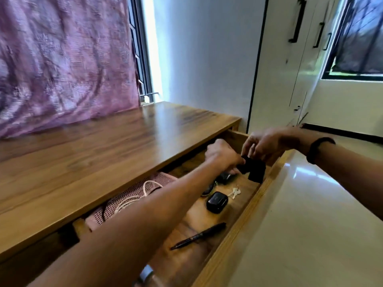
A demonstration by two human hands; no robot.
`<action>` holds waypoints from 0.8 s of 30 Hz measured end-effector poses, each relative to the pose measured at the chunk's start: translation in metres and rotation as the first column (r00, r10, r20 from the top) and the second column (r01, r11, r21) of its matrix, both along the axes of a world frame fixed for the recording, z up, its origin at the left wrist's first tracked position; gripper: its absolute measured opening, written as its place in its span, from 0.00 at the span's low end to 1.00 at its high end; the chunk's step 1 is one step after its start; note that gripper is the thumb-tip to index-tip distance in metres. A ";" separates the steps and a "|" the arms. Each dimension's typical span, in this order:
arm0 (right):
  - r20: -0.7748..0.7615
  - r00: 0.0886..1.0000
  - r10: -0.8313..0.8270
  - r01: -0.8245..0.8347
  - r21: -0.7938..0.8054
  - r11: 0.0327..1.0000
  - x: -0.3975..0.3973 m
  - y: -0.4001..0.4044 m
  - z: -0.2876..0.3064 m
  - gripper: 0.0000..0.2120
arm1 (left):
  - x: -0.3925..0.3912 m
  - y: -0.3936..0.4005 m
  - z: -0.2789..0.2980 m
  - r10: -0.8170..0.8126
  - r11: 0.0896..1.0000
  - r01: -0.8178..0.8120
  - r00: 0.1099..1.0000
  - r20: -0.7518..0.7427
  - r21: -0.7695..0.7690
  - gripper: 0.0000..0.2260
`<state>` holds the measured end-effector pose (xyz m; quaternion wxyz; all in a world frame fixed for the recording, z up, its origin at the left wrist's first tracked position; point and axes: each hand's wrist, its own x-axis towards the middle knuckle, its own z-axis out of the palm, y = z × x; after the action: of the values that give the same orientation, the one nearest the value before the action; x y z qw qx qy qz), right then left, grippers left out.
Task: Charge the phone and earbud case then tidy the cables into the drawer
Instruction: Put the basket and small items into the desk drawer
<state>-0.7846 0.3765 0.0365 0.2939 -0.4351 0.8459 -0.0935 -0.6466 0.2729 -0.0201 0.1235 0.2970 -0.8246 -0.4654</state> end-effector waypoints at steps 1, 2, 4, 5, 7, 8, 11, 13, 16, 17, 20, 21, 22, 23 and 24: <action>-0.026 1.000 -0.003 0.004 0.026 1.000 -0.005 0.001 -0.004 0.13 | -0.009 0.004 -0.008 0.019 0.996 -0.021 0.999 0.035 0.082 0.12; -0.049 0.999 0.004 -0.002 0.049 0.999 -0.008 0.001 -0.009 0.13 | -0.017 0.007 -0.015 0.036 0.988 -0.044 0.998 0.057 0.149 0.14; -0.110 0.993 0.032 -0.023 0.082 0.996 -0.014 -0.002 -0.020 0.14 | -0.029 0.012 -0.030 0.053 0.970 -0.070 0.995 0.080 0.234 0.17; -0.142 0.989 0.048 -0.035 0.094 0.995 -0.016 -0.005 -0.026 0.14 | -0.034 0.013 -0.036 0.053 0.964 -0.075 0.994 0.090 0.256 0.17; -0.184 0.980 0.076 -0.055 0.116 0.992 -0.022 -0.009 -0.038 0.14 | -0.039 0.013 -0.046 0.056 0.962 -0.082 0.993 0.107 0.259 0.16; -0.200 0.976 0.083 -0.059 0.120 0.991 -0.023 -0.010 -0.043 0.14 | -0.039 0.013 -0.050 0.059 0.964 -0.085 0.992 0.109 0.252 0.16; -0.240 0.966 0.100 -0.074 0.116 0.991 -0.022 -0.010 -0.050 0.14 | -0.038 0.014 -0.059 0.052 0.972 -0.076 0.992 0.112 0.222 0.15; -0.244 0.963 0.118 -0.096 0.101 0.990 -0.018 -0.008 -0.055 0.13 | -0.035 0.015 -0.064 0.048 0.978 -0.071 0.991 0.122 0.194 0.13; -0.282 0.948 0.151 -0.125 0.109 0.986 -0.015 -0.008 -0.064 0.12 | -0.030 0.019 -0.063 0.067 0.988 -0.083 0.990 0.126 0.127 0.11; -0.293 0.943 0.157 -0.129 0.114 0.985 -0.015 -0.007 -0.066 0.12 | -0.026 0.021 -0.060 0.061 0.994 -0.071 0.991 0.121 0.080 0.10; -0.313 0.941 0.126 -0.145 -0.036 0.989 -0.021 -0.002 -0.067 0.12 | -0.009 0.026 -0.044 -0.003 0.990 0.011 0.998 0.055 -0.139 0.09; -0.332 0.938 0.100 -0.159 -0.155 0.975 -0.020 0.002 -0.066 0.11 | 0.001 0.028 -0.036 -0.038 0.976 0.041 0.999 0.019 -0.215 0.09; -0.363 0.930 0.063 -0.178 -0.294 0.939 -0.018 0.007 -0.065 0.09 | 0.014 0.032 -0.026 -0.085 0.960 0.077 0.996 -0.017 -0.271 0.08; -0.391 0.920 0.017 -0.200 -0.431 0.880 -0.013 0.014 -0.066 0.07 | 0.028 0.036 -0.016 -0.134 0.944 0.113 0.990 -0.048 -0.309 0.08; -0.407 0.913 -0.028 -0.221 -0.552 0.804 -0.004 0.021 -0.069 0.05 | 0.047 0.042 -0.007 -0.175 0.929 0.142 0.982 -0.067 -0.342 0.09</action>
<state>-0.7884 0.3971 -0.0329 -0.0274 -0.5575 0.7927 -0.2450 -0.6001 0.3145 -0.0268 0.1739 0.1809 -0.9062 -0.3402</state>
